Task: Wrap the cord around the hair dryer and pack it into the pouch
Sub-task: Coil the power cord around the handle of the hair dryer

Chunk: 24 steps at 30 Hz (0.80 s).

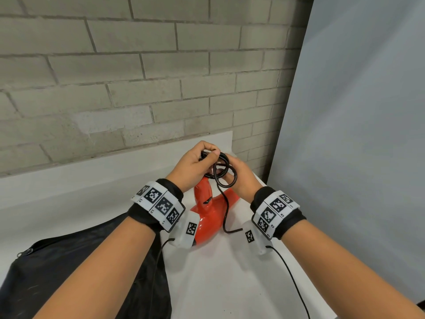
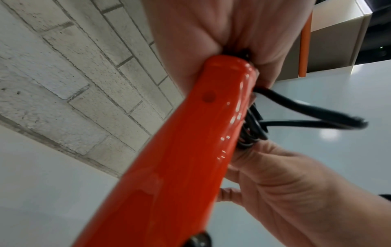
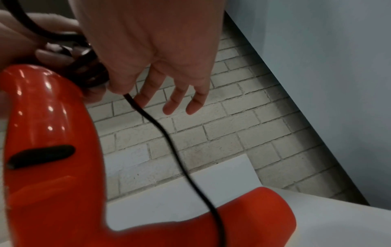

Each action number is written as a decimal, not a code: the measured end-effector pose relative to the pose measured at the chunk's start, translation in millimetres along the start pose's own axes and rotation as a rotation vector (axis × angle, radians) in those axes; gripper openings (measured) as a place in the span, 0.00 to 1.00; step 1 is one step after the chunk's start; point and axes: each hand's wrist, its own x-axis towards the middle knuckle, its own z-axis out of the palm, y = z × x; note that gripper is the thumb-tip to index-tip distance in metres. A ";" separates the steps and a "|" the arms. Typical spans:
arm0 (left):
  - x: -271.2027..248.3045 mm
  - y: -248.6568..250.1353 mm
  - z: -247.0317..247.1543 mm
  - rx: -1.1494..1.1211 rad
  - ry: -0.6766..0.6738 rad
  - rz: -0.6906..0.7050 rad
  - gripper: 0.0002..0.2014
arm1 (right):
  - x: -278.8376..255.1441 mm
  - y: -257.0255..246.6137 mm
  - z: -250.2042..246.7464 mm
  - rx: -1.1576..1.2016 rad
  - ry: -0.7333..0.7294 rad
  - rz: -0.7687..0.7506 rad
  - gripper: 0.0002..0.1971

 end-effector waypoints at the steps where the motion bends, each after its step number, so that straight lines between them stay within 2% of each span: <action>1: -0.6 0.4 0.3 0.007 -0.010 0.005 0.06 | 1.0 2.8 0.0 -0.085 -0.002 0.020 0.17; 4: -1.6 -1.1 -0.8 0.071 0.001 0.023 0.06 | -0.6 8.8 -8.3 -0.463 -0.004 0.189 0.12; 6: -1.4 -2.0 -3.3 0.083 0.013 0.014 0.07 | -4.8 12.2 -14.9 -0.601 -0.004 0.299 0.12; 12: -3.9 0.2 0.8 0.095 -0.061 0.037 0.08 | -7.1 24.6 -17.4 -0.749 0.007 0.492 0.14; 15: -5.9 0.3 1.4 0.111 -0.111 0.063 0.09 | -6.2 31.2 -21.3 -0.806 -0.055 0.654 0.13; 17: -6.8 -0.1 1.5 0.123 -0.132 0.072 0.10 | -8.1 35.5 -26.7 -0.751 -0.112 0.732 0.14; 19: -6.3 -0.7 1.8 0.141 -0.132 0.079 0.11 | -10.5 34.6 -28.9 -0.668 -0.159 0.659 0.21; 21: -4.5 -2.0 2.1 0.146 -0.119 0.090 0.11 | -13.6 23.9 -27.2 -0.542 -0.199 0.453 0.27; 22: -3.6 -2.3 1.9 0.148 -0.110 0.096 0.11 | -15.1 16.3 -25.6 -0.460 -0.212 0.338 0.28; 24: -1.9 -2.5 1.5 0.158 -0.089 0.105 0.12 | -17.2 4.2 -22.1 -0.310 -0.209 0.180 0.21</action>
